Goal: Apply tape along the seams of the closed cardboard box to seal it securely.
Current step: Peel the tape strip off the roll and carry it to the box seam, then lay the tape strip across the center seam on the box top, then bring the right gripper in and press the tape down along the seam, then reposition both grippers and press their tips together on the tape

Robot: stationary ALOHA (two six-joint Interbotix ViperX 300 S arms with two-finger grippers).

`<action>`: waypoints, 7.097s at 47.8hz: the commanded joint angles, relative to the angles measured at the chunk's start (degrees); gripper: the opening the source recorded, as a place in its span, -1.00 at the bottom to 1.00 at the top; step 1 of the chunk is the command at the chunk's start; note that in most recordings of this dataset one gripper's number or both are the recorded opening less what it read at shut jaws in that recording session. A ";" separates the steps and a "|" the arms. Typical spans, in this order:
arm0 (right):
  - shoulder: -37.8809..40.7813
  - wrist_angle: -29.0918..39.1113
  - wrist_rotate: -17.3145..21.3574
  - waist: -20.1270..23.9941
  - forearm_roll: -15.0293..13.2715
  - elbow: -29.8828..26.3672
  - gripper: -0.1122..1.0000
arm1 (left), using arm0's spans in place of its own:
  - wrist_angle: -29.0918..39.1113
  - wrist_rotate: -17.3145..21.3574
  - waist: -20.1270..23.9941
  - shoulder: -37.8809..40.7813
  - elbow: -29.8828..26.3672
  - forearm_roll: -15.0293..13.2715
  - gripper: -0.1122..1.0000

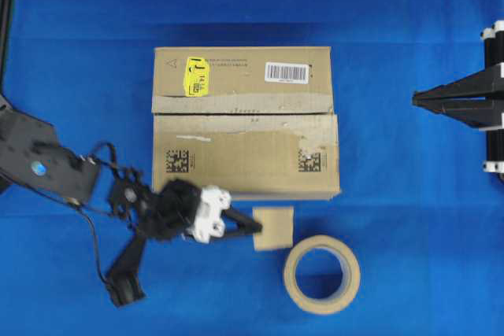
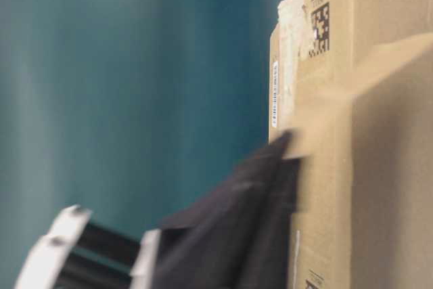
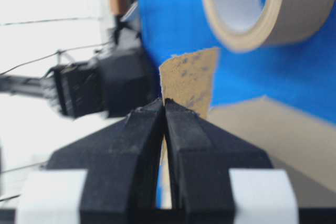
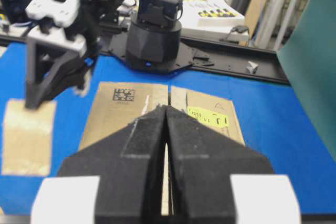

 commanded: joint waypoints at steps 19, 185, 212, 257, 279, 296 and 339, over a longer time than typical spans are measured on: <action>-0.35 1.05 0.00 0.00 -0.09 -2.64 -0.80 | -0.44 7.29 9.58 -7.56 1.41 0.09 -0.79; 52.38 -4.83 -2.55 -5.10 1.49 -23.29 0.01 | 27.86 11.25 16.44 -7.29 0.35 0.18 -0.79; 52.73 -1.05 -2.46 -5.10 2.64 -23.29 -0.16 | 27.86 11.78 17.40 -7.47 0.09 0.18 -0.79; 52.65 -0.26 -2.46 -5.10 5.98 -23.29 -0.15 | 37.00 11.34 18.46 -6.15 -4.57 0.18 0.35; 52.73 1.49 -2.46 -5.10 7.21 -23.20 -0.15 | 40.17 10.90 18.90 -6.06 -5.19 0.18 0.35; 52.65 1.67 -2.46 -5.10 7.21 -23.20 -0.15 | 42.63 10.90 19.42 -6.06 -5.36 0.18 0.35; 44.21 1.23 -3.25 -4.57 6.94 -23.12 -0.15 | 28.65 -2.64 17.93 -16.44 0.53 -0.26 0.34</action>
